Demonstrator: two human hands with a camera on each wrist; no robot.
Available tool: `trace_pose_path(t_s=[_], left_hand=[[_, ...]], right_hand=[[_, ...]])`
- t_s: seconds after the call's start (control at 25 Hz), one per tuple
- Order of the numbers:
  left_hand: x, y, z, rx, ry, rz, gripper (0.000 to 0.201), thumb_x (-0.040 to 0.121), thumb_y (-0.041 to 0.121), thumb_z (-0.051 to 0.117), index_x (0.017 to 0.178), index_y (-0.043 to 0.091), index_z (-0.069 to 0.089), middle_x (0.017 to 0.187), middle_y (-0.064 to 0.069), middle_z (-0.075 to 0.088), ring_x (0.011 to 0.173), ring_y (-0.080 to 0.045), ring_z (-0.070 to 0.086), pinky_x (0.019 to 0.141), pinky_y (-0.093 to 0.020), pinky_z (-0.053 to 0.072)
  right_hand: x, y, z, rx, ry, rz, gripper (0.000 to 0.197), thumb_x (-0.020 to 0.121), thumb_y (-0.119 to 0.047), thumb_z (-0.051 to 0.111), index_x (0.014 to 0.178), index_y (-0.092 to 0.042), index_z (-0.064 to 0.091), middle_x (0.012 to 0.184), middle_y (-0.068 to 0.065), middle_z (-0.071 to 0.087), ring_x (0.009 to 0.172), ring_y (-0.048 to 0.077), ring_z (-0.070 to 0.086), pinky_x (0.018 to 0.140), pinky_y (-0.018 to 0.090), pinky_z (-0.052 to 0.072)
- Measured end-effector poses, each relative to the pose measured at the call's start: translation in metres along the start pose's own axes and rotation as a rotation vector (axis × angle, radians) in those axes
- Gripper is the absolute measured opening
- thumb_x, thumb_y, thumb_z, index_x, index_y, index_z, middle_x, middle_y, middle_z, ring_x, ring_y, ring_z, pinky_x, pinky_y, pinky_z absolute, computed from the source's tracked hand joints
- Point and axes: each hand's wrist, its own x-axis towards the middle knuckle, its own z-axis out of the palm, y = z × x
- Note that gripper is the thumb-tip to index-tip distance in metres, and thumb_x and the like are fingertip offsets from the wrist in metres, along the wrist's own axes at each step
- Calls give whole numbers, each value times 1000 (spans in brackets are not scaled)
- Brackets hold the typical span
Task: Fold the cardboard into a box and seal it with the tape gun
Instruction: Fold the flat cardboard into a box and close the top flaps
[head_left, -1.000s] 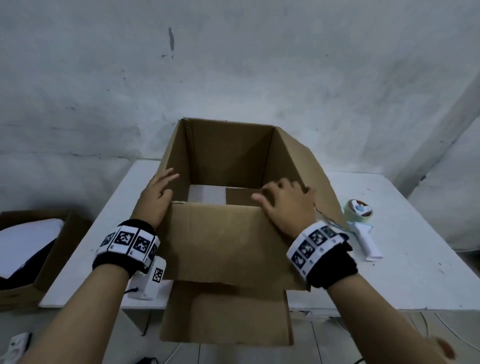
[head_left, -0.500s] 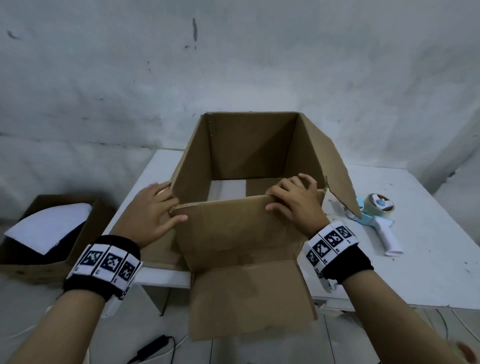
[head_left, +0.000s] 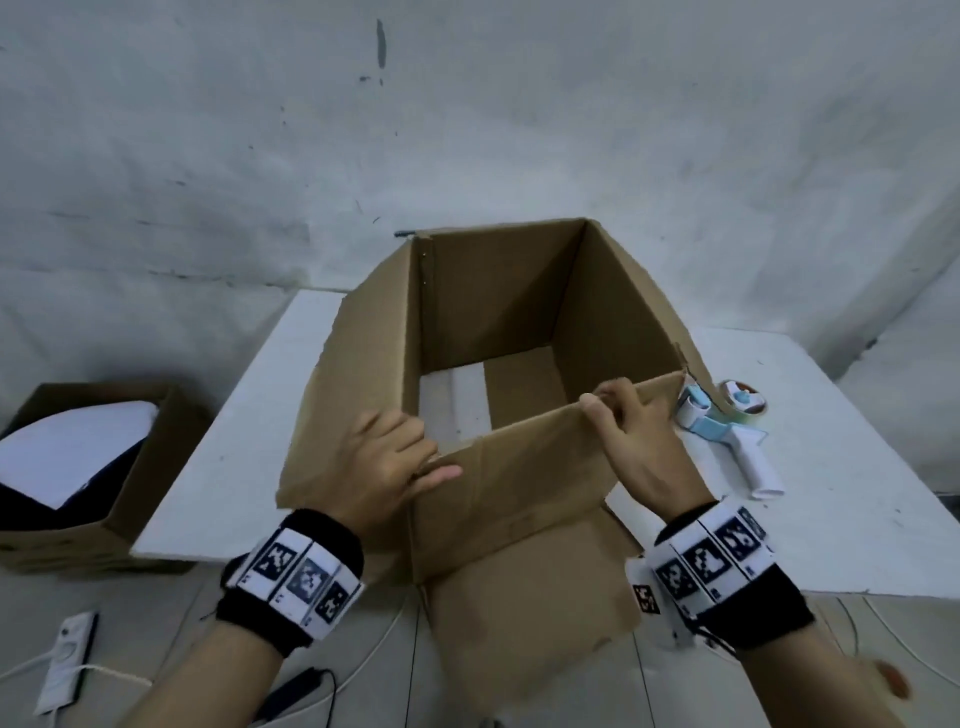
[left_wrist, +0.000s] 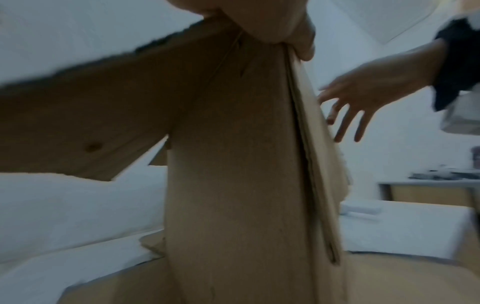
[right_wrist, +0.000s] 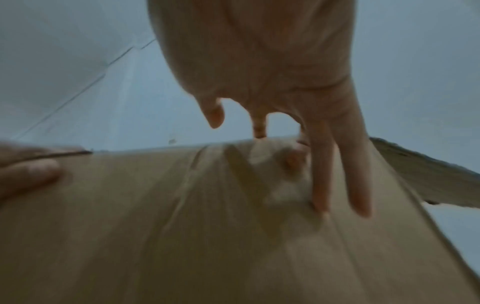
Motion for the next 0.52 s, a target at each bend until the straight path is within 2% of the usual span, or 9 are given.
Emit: trace_pose_path(t_s=[0.08, 0.12, 0.16, 0.24, 0.32, 0.4, 0.48, 0.52], left_hand=[[5, 33, 5, -10, 53, 22, 45, 95, 38, 42, 58, 14, 50, 55, -2, 53, 69, -16, 38, 64, -28, 27], [6, 47, 7, -31, 57, 12, 41, 94, 37, 41, 60, 15, 48, 55, -1, 54, 69, -15, 38, 64, -28, 25], [7, 56, 8, -70, 42, -10, 38, 95, 37, 39, 64, 17, 45, 57, 0, 54, 69, -15, 37, 65, -27, 25], [6, 61, 4, -193, -22, -15, 37, 95, 44, 32, 70, 18, 42, 61, 0, 54, 71, -13, 38, 70, -27, 28], [3, 48, -4, -400, -164, 66, 46, 94, 52, 26, 76, 17, 50, 70, -1, 58, 78, -12, 43, 87, -29, 33], [4, 28, -11, -499, -330, 115, 52, 92, 55, 22, 91, 18, 58, 90, 0, 65, 100, -9, 49, 107, -32, 24], [8, 14, -12, -445, -403, 142, 54, 95, 51, 16, 101, 19, 59, 105, 2, 65, 118, -9, 43, 112, -35, 17], [10, 10, -11, -396, -410, 138, 55, 96, 49, 13, 102, 19, 59, 106, 1, 65, 119, -10, 41, 112, -36, 17]], right_hand=[[-6, -5, 6, 180, -8, 152, 53, 87, -60, 45, 125, -24, 37, 131, 14, 32, 110, 27, 46, 99, 39, 39], [-7, -10, 10, 186, -2, 172, 55, 86, -55, 52, 126, -22, 34, 132, 14, 30, 105, 24, 44, 95, 37, 39], [-7, -15, 13, 176, 15, 159, 53, 87, -46, 57, 127, -19, 33, 132, 15, 29, 97, 21, 43, 91, 33, 38], [-8, -25, 17, 178, 58, 83, 49, 88, -25, 57, 130, -18, 33, 133, 16, 31, 84, 16, 44, 84, 29, 36], [-13, -25, 19, 203, 30, 10, 51, 88, -17, 56, 133, -20, 33, 134, 13, 33, 77, 9, 45, 83, 27, 35], [-19, -29, 23, 207, -31, -80, 52, 86, -13, 57, 133, -23, 36, 135, 8, 38, 86, 8, 49, 85, 23, 33], [-15, -37, 28, 185, -13, -160, 49, 86, -11, 57, 131, -22, 43, 133, 8, 43, 102, 16, 51, 86, 17, 31], [-10, -42, 30, 171, 11, -165, 47, 86, -11, 56, 130, -22, 46, 132, 9, 44, 99, 17, 50, 82, 14, 30]])
